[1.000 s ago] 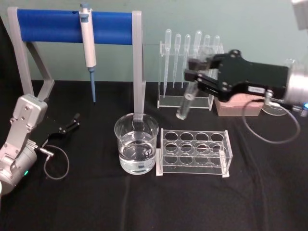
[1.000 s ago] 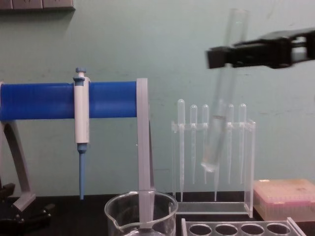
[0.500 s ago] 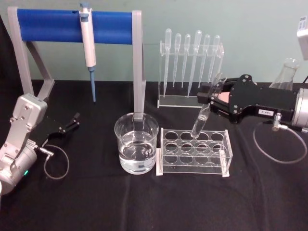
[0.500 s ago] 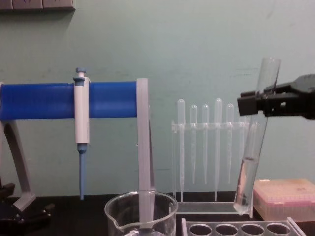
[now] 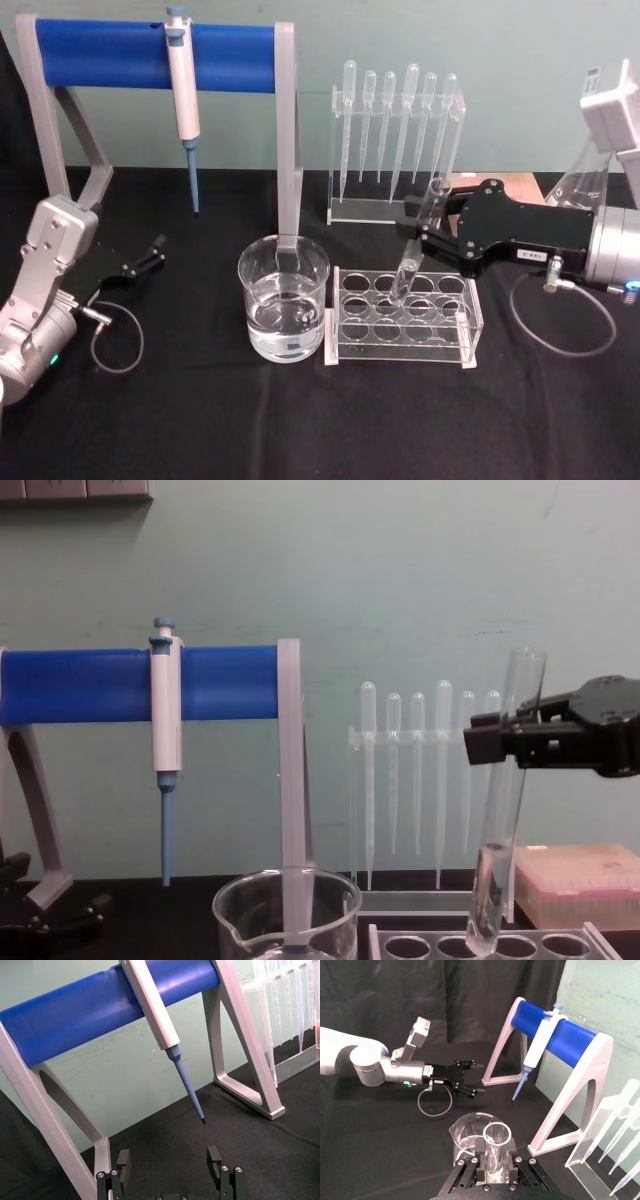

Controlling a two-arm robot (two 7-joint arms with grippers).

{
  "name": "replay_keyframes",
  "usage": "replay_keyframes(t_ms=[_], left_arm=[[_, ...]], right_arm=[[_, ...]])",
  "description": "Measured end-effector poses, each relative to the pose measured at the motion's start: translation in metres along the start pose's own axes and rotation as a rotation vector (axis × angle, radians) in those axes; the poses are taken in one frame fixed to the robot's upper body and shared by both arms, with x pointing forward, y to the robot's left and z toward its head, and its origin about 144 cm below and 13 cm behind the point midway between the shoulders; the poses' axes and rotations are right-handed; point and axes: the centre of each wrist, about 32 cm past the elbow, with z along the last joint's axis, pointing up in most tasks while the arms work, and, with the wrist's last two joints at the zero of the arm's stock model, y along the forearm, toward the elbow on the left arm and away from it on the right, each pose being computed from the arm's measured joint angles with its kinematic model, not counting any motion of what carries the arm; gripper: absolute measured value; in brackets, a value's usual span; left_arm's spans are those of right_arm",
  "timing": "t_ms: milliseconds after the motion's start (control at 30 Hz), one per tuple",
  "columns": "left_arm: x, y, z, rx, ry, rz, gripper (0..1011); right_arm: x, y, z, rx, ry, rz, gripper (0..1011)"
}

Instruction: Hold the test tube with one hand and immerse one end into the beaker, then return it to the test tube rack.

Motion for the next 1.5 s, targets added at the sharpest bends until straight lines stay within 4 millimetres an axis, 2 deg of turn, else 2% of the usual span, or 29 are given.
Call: replay_keyframes(t_ms=[1067,1500], left_arm=[[0.000,0.000,0.000,0.000,0.000,0.000,1000],[0.000,0.000,0.000,0.000,0.000,0.000,1000]], right_arm=[[-0.003,0.016,-0.020,-0.045,0.010,-0.029,238],[-0.004,0.020,-0.034,-0.056,0.033,-0.038,238]])
